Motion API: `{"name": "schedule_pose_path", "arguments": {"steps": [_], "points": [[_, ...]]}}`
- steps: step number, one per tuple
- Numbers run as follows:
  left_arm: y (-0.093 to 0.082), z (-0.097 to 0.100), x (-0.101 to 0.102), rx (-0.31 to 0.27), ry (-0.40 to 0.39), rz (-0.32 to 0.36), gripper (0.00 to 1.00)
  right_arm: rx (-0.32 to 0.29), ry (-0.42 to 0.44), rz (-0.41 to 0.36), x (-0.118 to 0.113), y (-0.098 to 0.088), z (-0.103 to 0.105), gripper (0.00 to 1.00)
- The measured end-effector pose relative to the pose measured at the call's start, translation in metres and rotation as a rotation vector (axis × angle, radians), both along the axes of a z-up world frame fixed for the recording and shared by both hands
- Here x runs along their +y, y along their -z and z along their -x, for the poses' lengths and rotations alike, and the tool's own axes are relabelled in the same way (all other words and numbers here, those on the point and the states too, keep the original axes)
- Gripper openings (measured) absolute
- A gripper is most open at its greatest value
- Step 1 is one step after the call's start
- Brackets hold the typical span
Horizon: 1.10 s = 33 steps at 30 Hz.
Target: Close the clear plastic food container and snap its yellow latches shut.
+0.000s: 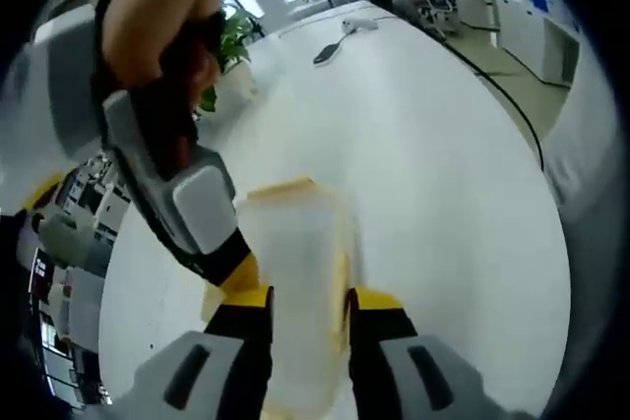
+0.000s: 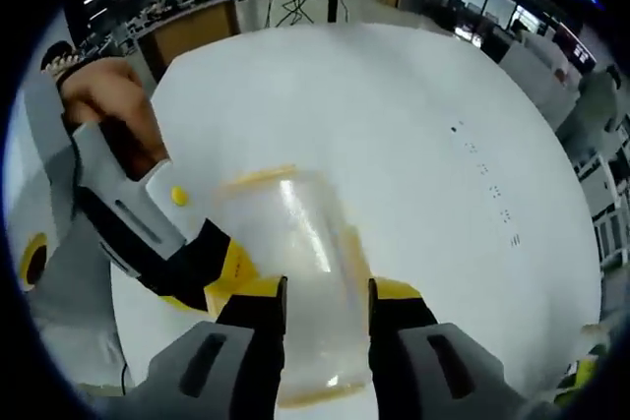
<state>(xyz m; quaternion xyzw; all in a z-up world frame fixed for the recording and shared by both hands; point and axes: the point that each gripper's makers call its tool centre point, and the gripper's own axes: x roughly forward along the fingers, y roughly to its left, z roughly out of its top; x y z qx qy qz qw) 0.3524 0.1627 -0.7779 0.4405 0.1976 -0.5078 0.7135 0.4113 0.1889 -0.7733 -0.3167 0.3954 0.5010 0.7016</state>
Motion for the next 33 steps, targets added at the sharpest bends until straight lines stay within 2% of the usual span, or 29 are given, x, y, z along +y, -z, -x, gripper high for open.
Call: {"name": "schedule_pose_path", "arguments": {"steps": [2, 4, 7, 8, 10, 11, 13, 16, 18, 20, 23, 26, 28, 31, 32, 33], "points": [[0.000, 0.000, 0.000, -0.006, -0.001, 0.002, 0.24, 0.003, 0.018, -0.013, 0.001, 0.000, 0.001, 0.26], [0.000, 0.001, 0.000, -0.012, 0.002, 0.006, 0.24, -0.057, 0.042, -0.015, -0.002, -0.003, -0.006, 0.31], [-0.001, 0.000, -0.001, 0.002, -0.020, 0.023, 0.24, -0.077, 0.125, -0.027, -0.007, -0.004, -0.011, 0.38], [-0.002, 0.003, -0.003, 0.071, -0.074, 0.071, 0.26, -0.091, 0.170, -0.039, -0.010, -0.005, -0.014, 0.40], [-0.006, 0.010, -0.008, 0.231, -0.178, 0.205, 0.34, -0.130, 0.204, -0.060, -0.014, -0.007, -0.018, 0.46], [-0.011, 0.009, -0.011, 0.256, -0.202, 0.271, 0.37, -0.155, 0.209, -0.063, -0.017, -0.008, -0.020, 0.48], [-0.025, 0.003, -0.011, 0.209, -0.215, 0.384, 0.38, -0.189, 0.196, -0.050, -0.027, -0.010, -0.018, 0.49], [-0.026, 0.006, 0.000, 0.193, -0.238, 0.407, 0.37, -0.198, 0.190, -0.033, -0.041, -0.014, -0.014, 0.55], [-0.028, 0.001, 0.008, 0.169, -0.276, 0.428, 0.41, -0.214, 0.233, -0.095, -0.048, -0.024, -0.017, 0.55], [-0.033, -0.006, 0.016, 0.132, -0.315, 0.451, 0.52, -0.227, 0.280, -0.175, -0.054, -0.036, -0.017, 0.54], [-0.051, -0.017, 0.026, 0.066, -0.369, 0.575, 0.71, -0.237, 0.282, -0.273, -0.057, -0.047, -0.010, 0.55], [-0.058, -0.030, 0.046, 0.017, -0.462, 0.632, 0.86, -0.276, 0.303, -0.350, -0.066, -0.053, -0.003, 0.61], [-0.056, -0.034, 0.055, 0.003, -0.495, 0.644, 0.95, -0.281, 0.300, -0.391, -0.069, -0.050, 0.006, 0.67], [-0.045, -0.036, 0.064, 0.001, -0.535, 0.617, 0.97, -0.278, 0.300, -0.397, -0.074, -0.038, 0.018, 0.78], [-0.037, -0.035, 0.066, 0.027, -0.551, 0.608, 0.96, -0.278, 0.303, -0.398, -0.075, -0.034, 0.021, 0.80], [-0.029, -0.032, 0.064, 0.078, -0.566, 0.607, 0.95, -0.280, 0.307, -0.406, -0.075, -0.027, 0.025, 0.82]]}}
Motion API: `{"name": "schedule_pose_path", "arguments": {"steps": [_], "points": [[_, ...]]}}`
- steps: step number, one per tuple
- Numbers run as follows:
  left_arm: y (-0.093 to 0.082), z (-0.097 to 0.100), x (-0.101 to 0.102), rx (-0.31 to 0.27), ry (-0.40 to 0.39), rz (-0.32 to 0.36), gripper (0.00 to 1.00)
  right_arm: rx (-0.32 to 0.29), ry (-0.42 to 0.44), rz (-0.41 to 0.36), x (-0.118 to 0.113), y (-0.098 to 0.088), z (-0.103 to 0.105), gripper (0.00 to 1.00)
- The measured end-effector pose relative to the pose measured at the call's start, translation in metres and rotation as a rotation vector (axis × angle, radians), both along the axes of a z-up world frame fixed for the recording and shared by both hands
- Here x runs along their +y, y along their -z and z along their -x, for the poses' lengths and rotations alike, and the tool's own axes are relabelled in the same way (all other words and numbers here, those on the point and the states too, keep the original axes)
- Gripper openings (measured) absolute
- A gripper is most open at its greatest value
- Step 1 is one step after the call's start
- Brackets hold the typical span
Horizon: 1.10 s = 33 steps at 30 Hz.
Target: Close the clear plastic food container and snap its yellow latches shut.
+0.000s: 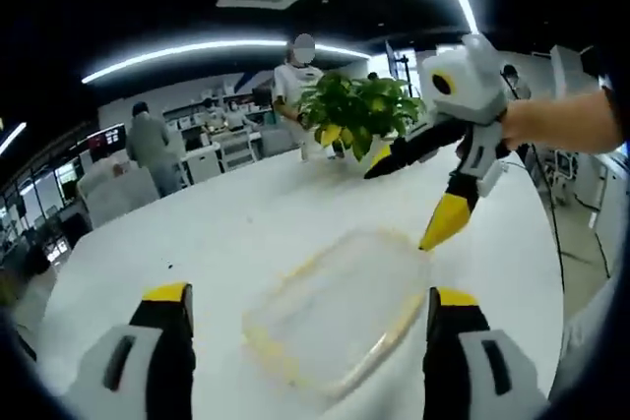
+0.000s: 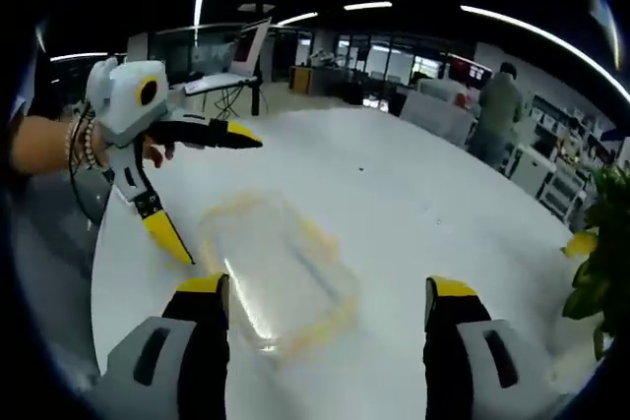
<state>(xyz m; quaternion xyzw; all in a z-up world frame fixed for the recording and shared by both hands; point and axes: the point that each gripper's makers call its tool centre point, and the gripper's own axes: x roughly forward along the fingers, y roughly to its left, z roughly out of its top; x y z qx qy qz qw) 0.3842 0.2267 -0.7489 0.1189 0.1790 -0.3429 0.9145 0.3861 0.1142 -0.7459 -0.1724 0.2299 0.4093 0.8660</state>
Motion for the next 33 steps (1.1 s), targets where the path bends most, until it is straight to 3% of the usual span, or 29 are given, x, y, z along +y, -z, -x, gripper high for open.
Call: {"name": "schedule_pose_path", "arguments": {"steps": [2, 4, 7, 12, 15, 23, 29, 33], "points": [[0.015, 0.001, -0.002, 0.042, -0.011, 0.005, 0.97, 0.022, 0.000, 0.004, 0.001, 0.014, 0.006, 0.85], [0.021, 0.001, -0.001, 0.043, -0.023, -0.013, 0.99, 0.054, 0.008, 0.008, 0.001, 0.026, 0.013, 0.90], [0.027, 0.003, -0.004, 0.041, -0.029, -0.014, 0.99, 0.054, 0.035, 0.005, 0.000, 0.034, 0.013, 0.99], [0.041, 0.001, -0.006, 0.045, -0.037, -0.073, 0.99, 0.078, 0.090, -0.020, 0.001, 0.052, 0.013, 0.99], [0.043, 0.001, -0.010, 0.062, -0.036, -0.037, 0.99, 0.107, 0.102, -0.042, 0.002, 0.061, 0.017, 0.98], [0.052, -0.001, -0.016, 0.069, -0.023, -0.053, 0.94, 0.125, 0.073, -0.053, 0.011, 0.074, 0.024, 0.83], [0.052, -0.003, -0.017, 0.064, -0.020, -0.040, 0.82, 0.085, 0.069, -0.039, 0.016, 0.074, 0.020, 0.65], [0.056, -0.002, -0.013, 0.083, -0.016, -0.037, 0.77, 0.097, 0.092, -0.030, 0.014, 0.078, 0.017, 0.61]]}}
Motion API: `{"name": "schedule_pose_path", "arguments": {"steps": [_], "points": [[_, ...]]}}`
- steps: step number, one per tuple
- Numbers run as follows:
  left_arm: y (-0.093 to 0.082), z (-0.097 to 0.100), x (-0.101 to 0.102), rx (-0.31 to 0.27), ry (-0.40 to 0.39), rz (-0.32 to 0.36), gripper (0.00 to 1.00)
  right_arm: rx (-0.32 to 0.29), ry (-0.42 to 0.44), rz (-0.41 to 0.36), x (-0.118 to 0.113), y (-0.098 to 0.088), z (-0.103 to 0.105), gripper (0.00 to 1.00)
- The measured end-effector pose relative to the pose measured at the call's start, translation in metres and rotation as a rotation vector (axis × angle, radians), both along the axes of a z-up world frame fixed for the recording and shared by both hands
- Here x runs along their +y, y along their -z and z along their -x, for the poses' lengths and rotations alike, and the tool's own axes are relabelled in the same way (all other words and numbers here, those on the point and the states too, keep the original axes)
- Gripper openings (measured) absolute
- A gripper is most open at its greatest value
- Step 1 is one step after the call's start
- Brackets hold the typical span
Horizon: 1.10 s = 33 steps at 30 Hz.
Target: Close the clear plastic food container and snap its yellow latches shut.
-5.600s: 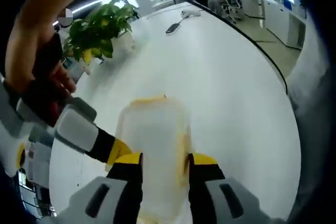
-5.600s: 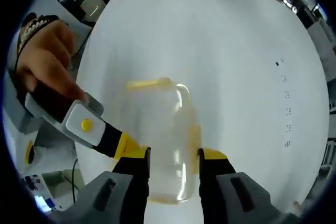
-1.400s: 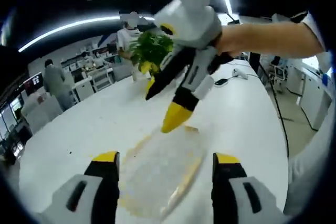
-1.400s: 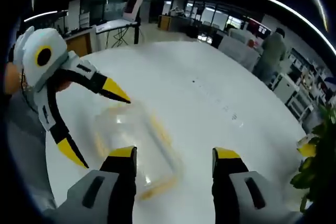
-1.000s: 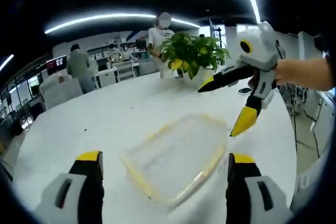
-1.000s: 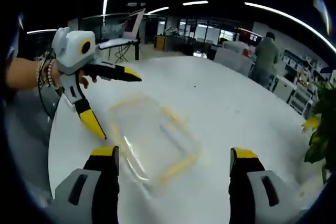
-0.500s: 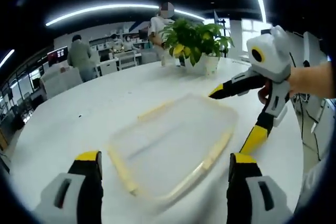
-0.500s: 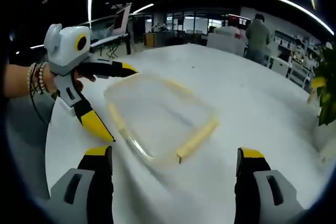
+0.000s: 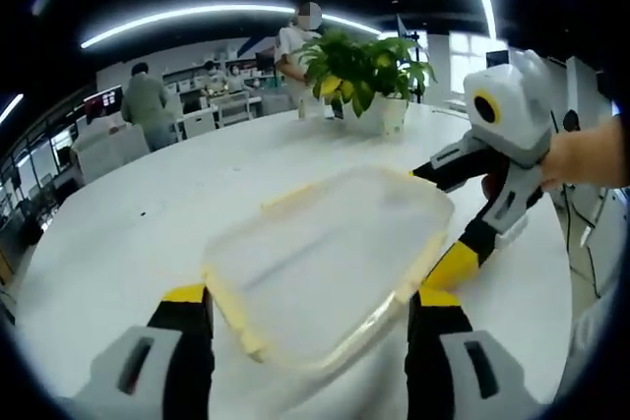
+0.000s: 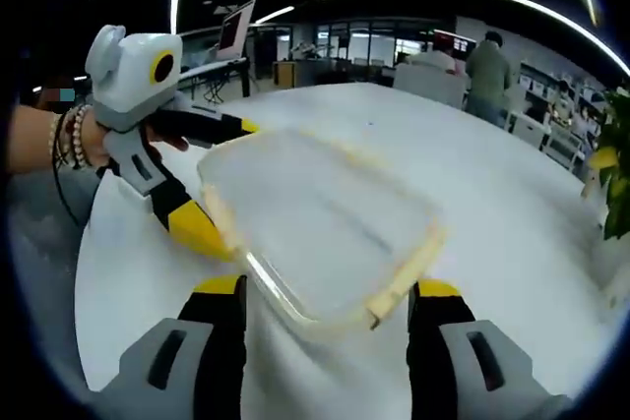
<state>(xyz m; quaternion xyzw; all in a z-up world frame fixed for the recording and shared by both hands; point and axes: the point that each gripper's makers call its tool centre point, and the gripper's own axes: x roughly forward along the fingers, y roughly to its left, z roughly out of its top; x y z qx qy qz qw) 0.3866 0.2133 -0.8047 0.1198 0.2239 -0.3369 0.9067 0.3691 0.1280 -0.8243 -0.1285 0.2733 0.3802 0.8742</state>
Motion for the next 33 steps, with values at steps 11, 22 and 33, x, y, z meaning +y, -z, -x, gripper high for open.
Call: {"name": "schedule_pose_path", "arguments": {"steps": [11, 22, 33], "points": [[0.006, 0.004, 0.005, 0.011, 0.001, -0.003, 0.65, -0.004, 0.036, -0.007, -0.001, 0.003, -0.003, 0.58], [0.009, -0.003, 0.017, 0.018, -0.014, -0.029, 0.62, -0.004, 0.044, -0.005, 0.010, 0.003, -0.011, 0.57], [0.020, -0.018, 0.057, 0.051, -0.047, -0.075, 0.51, -0.016, 0.039, -0.020, 0.044, 0.002, -0.032, 0.53]]}}
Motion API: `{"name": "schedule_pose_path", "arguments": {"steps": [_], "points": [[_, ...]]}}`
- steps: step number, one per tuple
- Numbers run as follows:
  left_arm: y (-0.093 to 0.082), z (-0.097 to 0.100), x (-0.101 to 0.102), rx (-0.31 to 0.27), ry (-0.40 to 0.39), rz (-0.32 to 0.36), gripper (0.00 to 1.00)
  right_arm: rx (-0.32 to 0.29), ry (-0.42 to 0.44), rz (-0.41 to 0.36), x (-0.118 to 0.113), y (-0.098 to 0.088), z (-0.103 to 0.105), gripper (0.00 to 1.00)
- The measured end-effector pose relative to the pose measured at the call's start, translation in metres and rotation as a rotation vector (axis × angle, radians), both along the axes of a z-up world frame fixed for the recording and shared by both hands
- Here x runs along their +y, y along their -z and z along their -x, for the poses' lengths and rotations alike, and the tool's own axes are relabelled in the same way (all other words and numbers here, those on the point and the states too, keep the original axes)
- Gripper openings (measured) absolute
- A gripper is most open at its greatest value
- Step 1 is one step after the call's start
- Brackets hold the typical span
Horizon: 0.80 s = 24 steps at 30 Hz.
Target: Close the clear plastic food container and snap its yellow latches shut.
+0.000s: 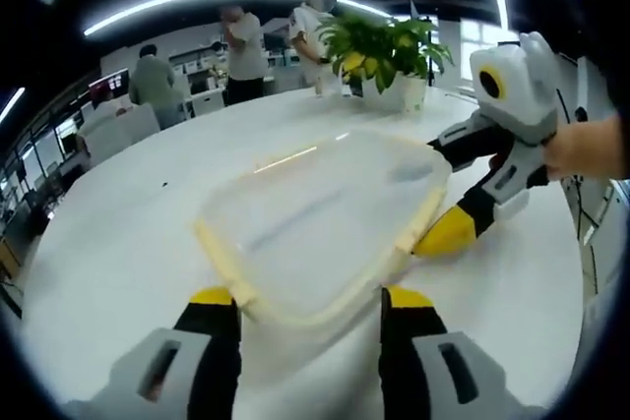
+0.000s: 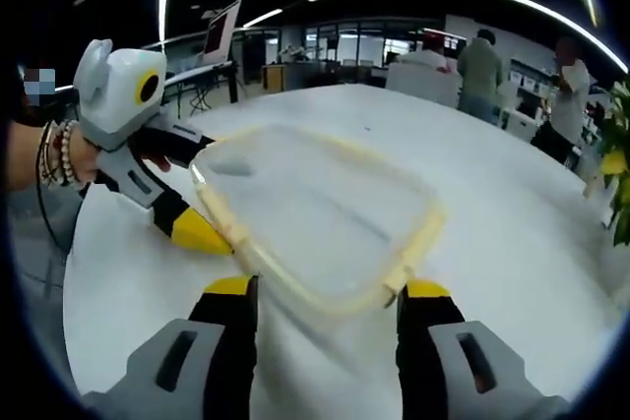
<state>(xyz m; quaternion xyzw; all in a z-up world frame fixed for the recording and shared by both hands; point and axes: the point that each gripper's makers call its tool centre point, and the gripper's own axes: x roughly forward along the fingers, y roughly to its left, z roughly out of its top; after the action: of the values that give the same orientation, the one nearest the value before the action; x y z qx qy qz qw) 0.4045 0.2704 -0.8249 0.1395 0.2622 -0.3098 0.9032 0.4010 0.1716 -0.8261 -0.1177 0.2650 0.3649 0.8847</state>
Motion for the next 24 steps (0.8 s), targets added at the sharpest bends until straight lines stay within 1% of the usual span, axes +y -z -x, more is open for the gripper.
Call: {"name": "schedule_pose_path", "arguments": {"steps": [4, 6, 10, 14, 17, 19, 24], "points": [[-0.001, -0.010, 0.015, 0.012, -0.012, -0.017, 0.51, -0.004, -0.009, -0.002, 0.014, -0.001, -0.011, 0.53], [0.000, -0.014, 0.021, 0.009, -0.019, -0.032, 0.51, -0.006, -0.012, -0.003, 0.021, -0.003, -0.017, 0.52], [0.000, -0.023, 0.032, 0.007, -0.031, -0.039, 0.51, -0.013, -0.015, -0.005, 0.032, -0.003, -0.028, 0.52], [0.000, -0.034, 0.041, 0.016, -0.037, -0.034, 0.51, -0.018, -0.018, -0.008, 0.041, -0.003, -0.039, 0.52], [0.000, -0.041, 0.046, 0.017, -0.040, -0.042, 0.51, -0.019, -0.016, -0.013, 0.046, -0.004, -0.046, 0.51], [0.001, -0.052, 0.052, 0.019, -0.043, -0.052, 0.51, -0.017, -0.010, -0.019, 0.049, -0.005, -0.052, 0.51], [0.001, -0.064, 0.057, 0.021, -0.045, -0.063, 0.51, -0.020, -0.003, -0.029, 0.056, -0.006, -0.067, 0.51]]}}
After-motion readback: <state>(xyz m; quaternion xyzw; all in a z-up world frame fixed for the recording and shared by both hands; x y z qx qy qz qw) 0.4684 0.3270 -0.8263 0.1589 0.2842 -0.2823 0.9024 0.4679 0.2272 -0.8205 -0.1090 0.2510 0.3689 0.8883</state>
